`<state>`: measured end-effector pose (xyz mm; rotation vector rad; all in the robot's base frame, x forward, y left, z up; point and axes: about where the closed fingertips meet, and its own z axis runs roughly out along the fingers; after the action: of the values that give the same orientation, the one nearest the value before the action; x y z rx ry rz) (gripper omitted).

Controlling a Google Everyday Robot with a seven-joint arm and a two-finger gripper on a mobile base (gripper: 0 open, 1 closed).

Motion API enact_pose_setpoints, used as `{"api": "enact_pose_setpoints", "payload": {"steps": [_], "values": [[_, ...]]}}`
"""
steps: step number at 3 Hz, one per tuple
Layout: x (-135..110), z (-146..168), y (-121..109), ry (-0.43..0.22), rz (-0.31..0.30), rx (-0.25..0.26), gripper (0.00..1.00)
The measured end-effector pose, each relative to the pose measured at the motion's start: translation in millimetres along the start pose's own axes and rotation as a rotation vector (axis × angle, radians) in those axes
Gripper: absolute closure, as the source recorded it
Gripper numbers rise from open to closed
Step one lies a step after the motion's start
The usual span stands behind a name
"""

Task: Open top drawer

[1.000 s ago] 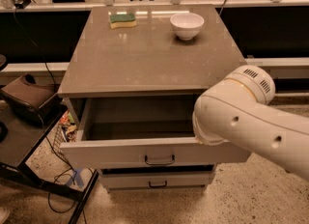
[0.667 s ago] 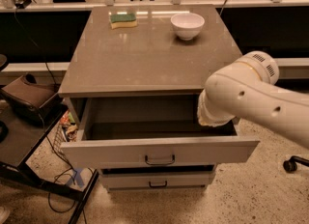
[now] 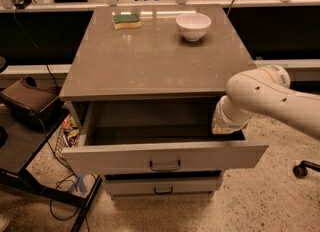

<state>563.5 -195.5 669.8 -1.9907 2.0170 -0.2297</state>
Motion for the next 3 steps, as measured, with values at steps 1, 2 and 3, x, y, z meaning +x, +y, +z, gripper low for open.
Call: {"api": "enact_pose_setpoints", "payload": {"steps": [1,2,3], "values": [[14.0,26.6,15.7,-0.034,0.058,-0.054,1.0],[15.4,29.3,34.2,-0.034,0.085,-0.101,1.0],[8.2,2.6,56.1,0.009,0.087,-0.131,1.0]]}}
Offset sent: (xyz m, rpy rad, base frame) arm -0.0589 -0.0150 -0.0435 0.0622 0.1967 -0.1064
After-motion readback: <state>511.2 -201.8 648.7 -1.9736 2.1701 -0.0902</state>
